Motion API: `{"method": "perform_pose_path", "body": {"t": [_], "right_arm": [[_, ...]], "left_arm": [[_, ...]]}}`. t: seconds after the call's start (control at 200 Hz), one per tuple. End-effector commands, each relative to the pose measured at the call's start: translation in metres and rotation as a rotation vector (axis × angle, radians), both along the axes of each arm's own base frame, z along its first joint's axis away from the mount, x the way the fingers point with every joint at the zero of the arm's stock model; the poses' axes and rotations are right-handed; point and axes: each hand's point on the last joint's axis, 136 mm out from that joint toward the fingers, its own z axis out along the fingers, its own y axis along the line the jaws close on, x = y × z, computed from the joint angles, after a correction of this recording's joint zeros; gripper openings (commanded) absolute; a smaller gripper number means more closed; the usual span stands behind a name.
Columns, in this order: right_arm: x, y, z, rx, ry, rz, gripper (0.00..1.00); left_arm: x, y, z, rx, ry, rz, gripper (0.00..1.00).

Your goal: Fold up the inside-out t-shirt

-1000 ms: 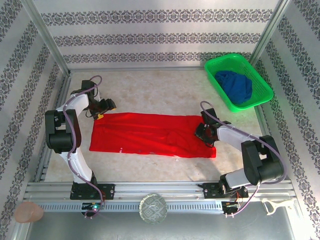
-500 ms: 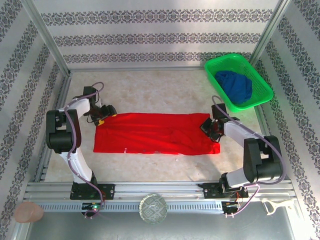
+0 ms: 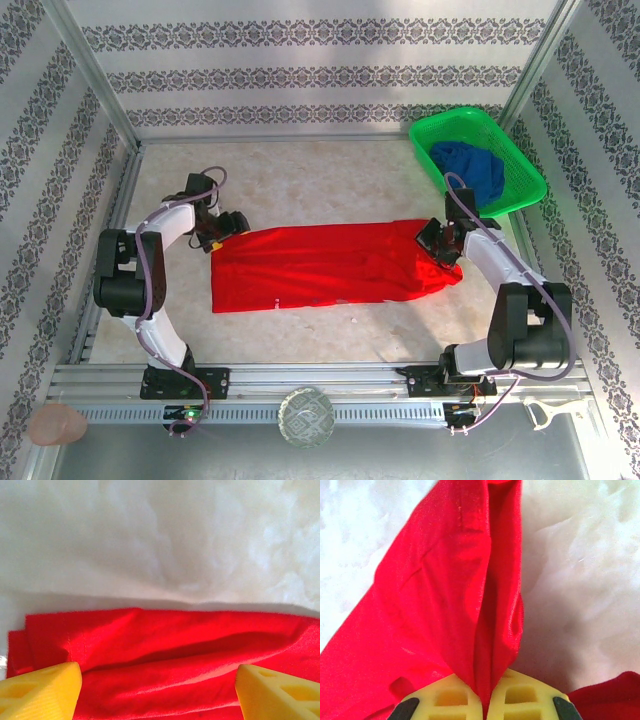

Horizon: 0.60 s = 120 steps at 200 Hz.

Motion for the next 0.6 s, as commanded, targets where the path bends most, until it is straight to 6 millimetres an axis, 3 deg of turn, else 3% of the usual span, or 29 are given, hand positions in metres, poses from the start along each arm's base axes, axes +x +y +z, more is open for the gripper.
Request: {"method": "perform_pose_path", "body": {"t": [0.0, 0.28, 0.595], "right_arm": [[-0.001, 0.015, 0.025, -0.003, -0.036, 0.073, 0.00], [-0.002, 0.079, 0.058, -0.014, -0.076, 0.213, 0.00], [-0.005, 0.188, 0.080, 0.001, -0.107, 0.394, 0.00]], "left_arm": [[-0.008, 0.015, -0.002, 0.053, 0.038, 0.008, 0.81], [-0.022, 0.014, -0.043, 0.045, 0.099, -0.023, 0.81], [-0.020, 0.007, -0.055, 0.010, 0.098, -0.036, 0.81]]}}
